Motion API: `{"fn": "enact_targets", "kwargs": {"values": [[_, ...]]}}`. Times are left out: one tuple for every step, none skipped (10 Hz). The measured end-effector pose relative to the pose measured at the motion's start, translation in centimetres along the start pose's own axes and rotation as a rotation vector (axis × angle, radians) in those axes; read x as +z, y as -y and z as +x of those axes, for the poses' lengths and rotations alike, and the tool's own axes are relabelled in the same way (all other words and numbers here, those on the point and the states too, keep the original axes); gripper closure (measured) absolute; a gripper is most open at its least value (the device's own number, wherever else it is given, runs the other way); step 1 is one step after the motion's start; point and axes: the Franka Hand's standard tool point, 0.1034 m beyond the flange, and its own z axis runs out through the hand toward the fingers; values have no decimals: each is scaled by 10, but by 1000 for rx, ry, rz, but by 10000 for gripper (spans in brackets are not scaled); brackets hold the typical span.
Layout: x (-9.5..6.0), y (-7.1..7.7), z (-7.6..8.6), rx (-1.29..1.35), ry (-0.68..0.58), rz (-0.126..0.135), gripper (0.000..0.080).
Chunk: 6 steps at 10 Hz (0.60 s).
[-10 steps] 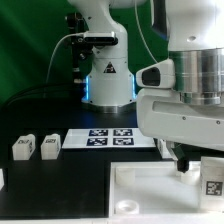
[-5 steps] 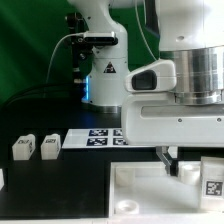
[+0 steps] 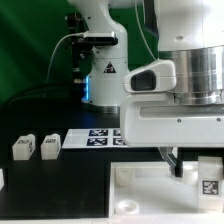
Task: Assemble one leg
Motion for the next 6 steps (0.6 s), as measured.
{"fn": "enact_targets", "kwargs": {"values": [[0,0,0,106,1,1,383],[1,0,-1,232,2,1,508],[1,0,-1,321,2,1,508],[1,0,-1,384,2,1,508],[1,1,-1,510,3,2,508],[1,3,-2,656,6,5,508]]}}
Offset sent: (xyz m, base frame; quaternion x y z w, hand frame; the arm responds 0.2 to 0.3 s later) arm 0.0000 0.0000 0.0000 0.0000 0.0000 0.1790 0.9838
